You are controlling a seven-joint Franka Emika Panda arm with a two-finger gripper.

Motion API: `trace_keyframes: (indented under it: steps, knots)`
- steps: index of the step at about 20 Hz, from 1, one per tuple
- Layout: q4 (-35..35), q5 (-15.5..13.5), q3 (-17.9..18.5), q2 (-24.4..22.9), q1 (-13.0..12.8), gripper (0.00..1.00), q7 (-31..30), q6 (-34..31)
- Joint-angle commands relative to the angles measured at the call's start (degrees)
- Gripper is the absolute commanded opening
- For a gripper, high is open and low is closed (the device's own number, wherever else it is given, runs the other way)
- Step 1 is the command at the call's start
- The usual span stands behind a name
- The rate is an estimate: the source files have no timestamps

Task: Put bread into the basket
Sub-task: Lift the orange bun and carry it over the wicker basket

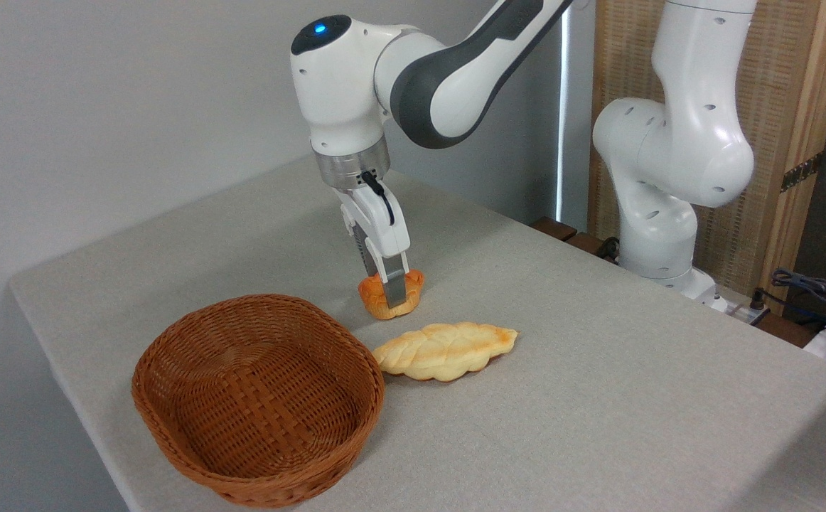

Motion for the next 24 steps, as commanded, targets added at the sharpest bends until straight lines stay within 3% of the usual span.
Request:
trace_keyframes:
  steps: [1, 6, 10, 13, 15, 20, 24]
  knots:
    - [-0.22, -0.51, 0.13, -0.8, -0.2, 0.47, 1.2, -0.33]
    - [-0.13, -0.43, 0.13, -0.8, -0.2, 0.38, 1.29, -0.33]
    - [1.44, -0.34, 0.39, -0.89, -0.2, 0.38, 1.91, -2.07]
    - [7.05, -0.16, 1.18, -0.89, 0.23, 0.4, 1.82, -11.1]
    - [10.57, 1.15, 3.81, -0.63, 0.32, 0.41, 1.99, -15.08]
    - [18.3, 0.89, 5.4, 1.04, 0.5, 0.43, 1.21, -15.71]
    - [29.89, 0.54, 5.76, 8.4, 1.37, 0.43, -1.25, -15.53]
